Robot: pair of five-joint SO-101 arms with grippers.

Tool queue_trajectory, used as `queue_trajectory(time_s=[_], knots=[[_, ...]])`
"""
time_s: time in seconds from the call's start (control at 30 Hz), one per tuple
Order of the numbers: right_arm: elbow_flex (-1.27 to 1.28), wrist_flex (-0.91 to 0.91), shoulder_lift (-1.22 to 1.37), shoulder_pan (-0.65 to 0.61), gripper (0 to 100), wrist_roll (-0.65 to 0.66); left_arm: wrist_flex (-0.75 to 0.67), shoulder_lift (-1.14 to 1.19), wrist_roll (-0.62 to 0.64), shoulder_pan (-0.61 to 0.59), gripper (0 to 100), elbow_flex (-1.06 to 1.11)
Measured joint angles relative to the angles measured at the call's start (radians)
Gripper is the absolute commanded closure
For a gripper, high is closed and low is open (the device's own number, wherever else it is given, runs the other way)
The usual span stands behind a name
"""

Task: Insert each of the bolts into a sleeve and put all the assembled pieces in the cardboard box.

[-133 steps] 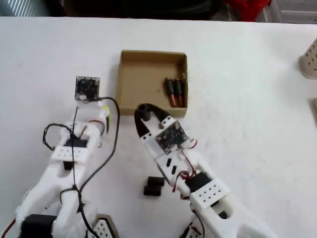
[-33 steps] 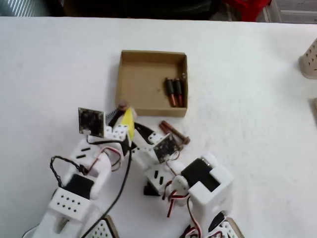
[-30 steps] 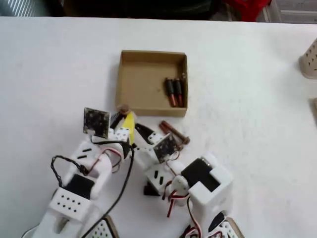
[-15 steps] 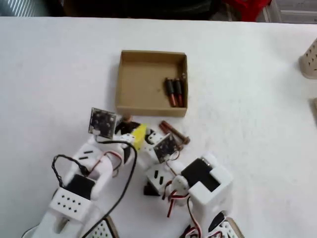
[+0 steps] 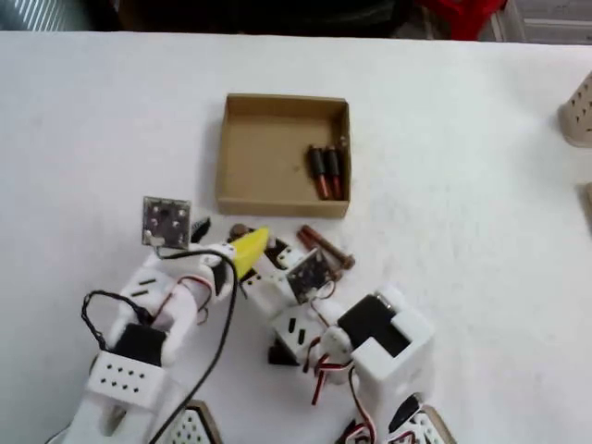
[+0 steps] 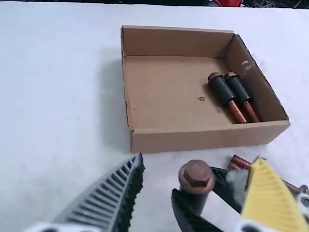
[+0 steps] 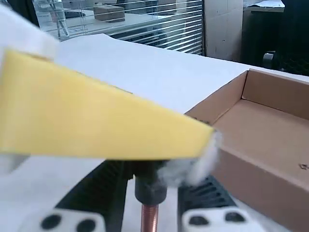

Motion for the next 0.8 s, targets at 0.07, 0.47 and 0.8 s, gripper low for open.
queue_trajectory(time_s=[0.07,0.47,0.8], knots=[[0.0,0.0,0.0,0.0,98.2,0.0,0.0,0.0,0.046,-0.038,64,-0.02],[0.0,0.0,0.0,0.003,98.2,0.0,0.091,0.0,0.232,-0.17,95,-0.206],[0.0,0.0,0.0,0.011,98.2,0.0,0.028,0.0,0.233,-0.37,97,-0.137]])
